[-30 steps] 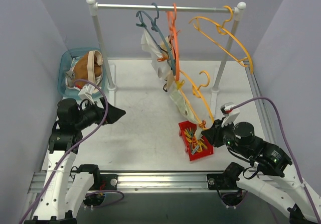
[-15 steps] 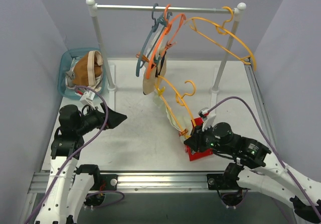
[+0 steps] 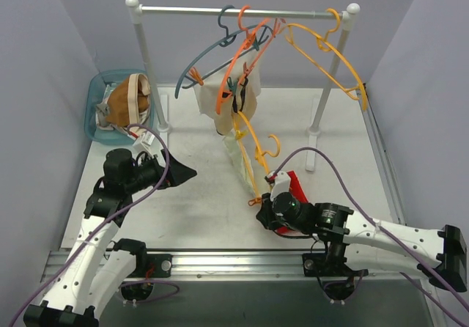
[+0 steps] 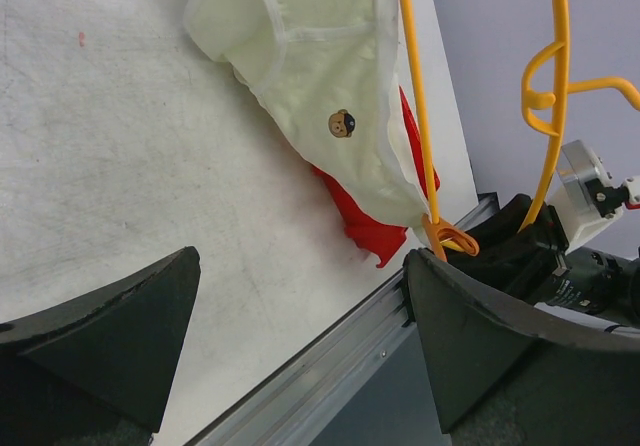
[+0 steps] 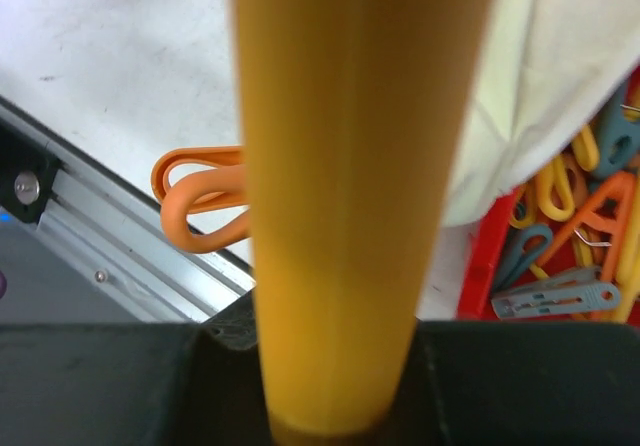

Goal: Remove the underwear clipped to the hanger

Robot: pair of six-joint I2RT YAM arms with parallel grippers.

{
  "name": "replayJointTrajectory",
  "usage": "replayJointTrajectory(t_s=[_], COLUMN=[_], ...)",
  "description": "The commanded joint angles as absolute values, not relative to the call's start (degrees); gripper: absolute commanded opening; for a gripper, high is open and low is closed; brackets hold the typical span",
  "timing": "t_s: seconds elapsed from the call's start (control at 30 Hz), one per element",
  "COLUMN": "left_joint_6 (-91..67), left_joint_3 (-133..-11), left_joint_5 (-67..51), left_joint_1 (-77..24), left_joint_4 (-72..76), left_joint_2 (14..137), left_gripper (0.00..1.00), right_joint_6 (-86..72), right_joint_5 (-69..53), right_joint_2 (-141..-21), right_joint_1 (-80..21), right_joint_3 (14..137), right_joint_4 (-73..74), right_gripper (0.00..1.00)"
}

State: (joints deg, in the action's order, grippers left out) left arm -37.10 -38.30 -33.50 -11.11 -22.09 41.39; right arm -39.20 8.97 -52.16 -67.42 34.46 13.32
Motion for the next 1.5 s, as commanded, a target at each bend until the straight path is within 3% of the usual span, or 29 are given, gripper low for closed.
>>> replayJointTrajectory(t_s=[0.0,0.17,0.33,0.6,0.87,1.0,1.47], left_joint_6=[-38.0,-37.8,-37.6,-37.2,-36.8,-36.9,-40.1], left_joint_3=[-39.1,-40.2,-41.7,-42.8,-42.4,-42.5,-39.9], left_joint_5=[-30.9,-30.4,-30.0,-29.4,-29.0,-28.9,-25.0], left_joint_1=[-11.8,-11.8,-11.9,-11.9,-11.9,-11.9,-15.4], left_joint_4=[-17.7,-17.5,-17.5,-18.8,-19.5,-19.3,-15.0], left_joint_2=[41.0,42.0,43.1,42.9,42.6,42.8,45.8], left_gripper=[0.94,0.94,0.94,0.94,0.94,0.94,0.94], right_joint_6=[-43.8,-44.3,-37.4,-37.8,-43.0,-46.0,-51.2], right_joint_5=[18.4,27.7,29.4,26.4,17.1,15.9,15.2], right_joint_2=[-46.6,-37.1,-35.1,-34.0,-22.6,-25.4,-53.0], right_joint_1=[-68.5,-68.8,-68.8,-69.0,-72.2,-73.7,-78.8], right_joint_3=[32.3,31.3,34.4,34.8,21.9,21.8,26.2], right_joint_4=[13.9,13.0,10.5,13.2,7.4,10.1,6.1], right_gripper=[0.00,0.00,0.00,0.00,0.00,0.00,0.00])
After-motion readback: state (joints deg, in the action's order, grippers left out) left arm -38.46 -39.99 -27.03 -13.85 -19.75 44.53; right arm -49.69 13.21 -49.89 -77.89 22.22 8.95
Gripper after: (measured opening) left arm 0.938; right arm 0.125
